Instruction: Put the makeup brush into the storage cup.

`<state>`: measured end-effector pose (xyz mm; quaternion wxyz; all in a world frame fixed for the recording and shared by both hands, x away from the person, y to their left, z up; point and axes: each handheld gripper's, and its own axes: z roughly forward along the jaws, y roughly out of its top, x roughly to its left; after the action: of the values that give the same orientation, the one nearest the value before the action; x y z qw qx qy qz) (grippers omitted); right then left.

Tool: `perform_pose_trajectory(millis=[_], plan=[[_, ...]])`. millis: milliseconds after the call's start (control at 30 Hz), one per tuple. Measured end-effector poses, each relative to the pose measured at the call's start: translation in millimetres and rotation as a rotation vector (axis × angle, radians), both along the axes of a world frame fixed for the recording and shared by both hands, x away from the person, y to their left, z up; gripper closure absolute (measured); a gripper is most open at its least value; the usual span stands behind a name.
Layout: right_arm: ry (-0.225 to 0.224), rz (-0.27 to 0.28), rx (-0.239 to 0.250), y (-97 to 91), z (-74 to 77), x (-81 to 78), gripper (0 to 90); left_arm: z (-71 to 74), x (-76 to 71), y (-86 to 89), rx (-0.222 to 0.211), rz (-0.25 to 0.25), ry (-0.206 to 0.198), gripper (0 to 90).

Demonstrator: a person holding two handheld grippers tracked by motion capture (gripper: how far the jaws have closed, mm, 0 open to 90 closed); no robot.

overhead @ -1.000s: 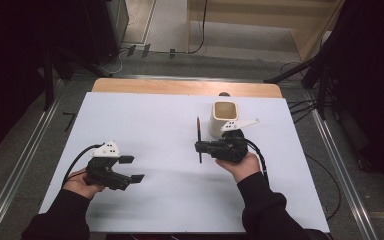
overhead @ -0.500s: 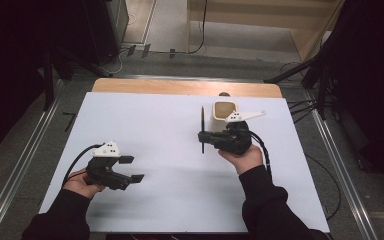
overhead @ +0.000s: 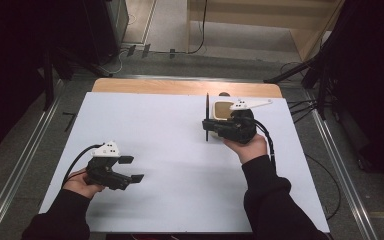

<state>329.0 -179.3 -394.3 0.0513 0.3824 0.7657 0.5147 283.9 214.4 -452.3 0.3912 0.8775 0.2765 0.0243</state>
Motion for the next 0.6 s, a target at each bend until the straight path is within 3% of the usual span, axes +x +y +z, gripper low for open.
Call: perform_pose_trajectory(millis=[600], plan=[[-0.039, -0.087, -0.016, -16.0, 16.7, 18.5, 83.9, -1.3, 0.5, -0.2, 0.003, -0.01, 0.005, 23.3]])
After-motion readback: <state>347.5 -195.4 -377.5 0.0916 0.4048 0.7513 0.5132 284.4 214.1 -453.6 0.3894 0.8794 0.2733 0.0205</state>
